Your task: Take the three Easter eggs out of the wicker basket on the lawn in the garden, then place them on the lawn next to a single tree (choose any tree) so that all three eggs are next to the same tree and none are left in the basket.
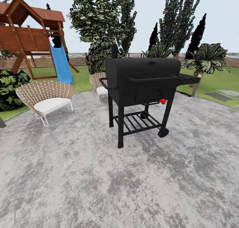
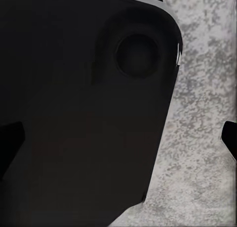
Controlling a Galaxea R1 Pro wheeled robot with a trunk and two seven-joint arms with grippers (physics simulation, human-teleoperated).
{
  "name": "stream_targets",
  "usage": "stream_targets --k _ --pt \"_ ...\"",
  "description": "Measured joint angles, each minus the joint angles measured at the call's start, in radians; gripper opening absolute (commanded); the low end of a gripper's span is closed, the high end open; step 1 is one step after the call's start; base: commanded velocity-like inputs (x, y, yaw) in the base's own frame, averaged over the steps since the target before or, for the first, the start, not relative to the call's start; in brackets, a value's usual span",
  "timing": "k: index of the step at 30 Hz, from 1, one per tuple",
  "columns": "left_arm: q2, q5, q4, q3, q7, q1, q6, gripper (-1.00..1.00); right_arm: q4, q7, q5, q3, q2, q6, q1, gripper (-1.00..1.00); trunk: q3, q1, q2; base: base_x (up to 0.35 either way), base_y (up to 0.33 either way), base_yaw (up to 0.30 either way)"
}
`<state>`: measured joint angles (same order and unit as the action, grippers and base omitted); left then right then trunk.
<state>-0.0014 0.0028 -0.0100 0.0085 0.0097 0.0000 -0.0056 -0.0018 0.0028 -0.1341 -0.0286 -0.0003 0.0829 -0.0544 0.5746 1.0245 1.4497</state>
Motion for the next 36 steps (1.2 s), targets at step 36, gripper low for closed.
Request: stream_targets --k 36 --pt "0.0 0.0 0.0 0.0 0.0 0.0 0.0 1.0 0.0 0.0 0.001 0.0 -0.001 0.0 0.0 1.0 0.0 0.001 0.0 0.063 0.06 -0.25"
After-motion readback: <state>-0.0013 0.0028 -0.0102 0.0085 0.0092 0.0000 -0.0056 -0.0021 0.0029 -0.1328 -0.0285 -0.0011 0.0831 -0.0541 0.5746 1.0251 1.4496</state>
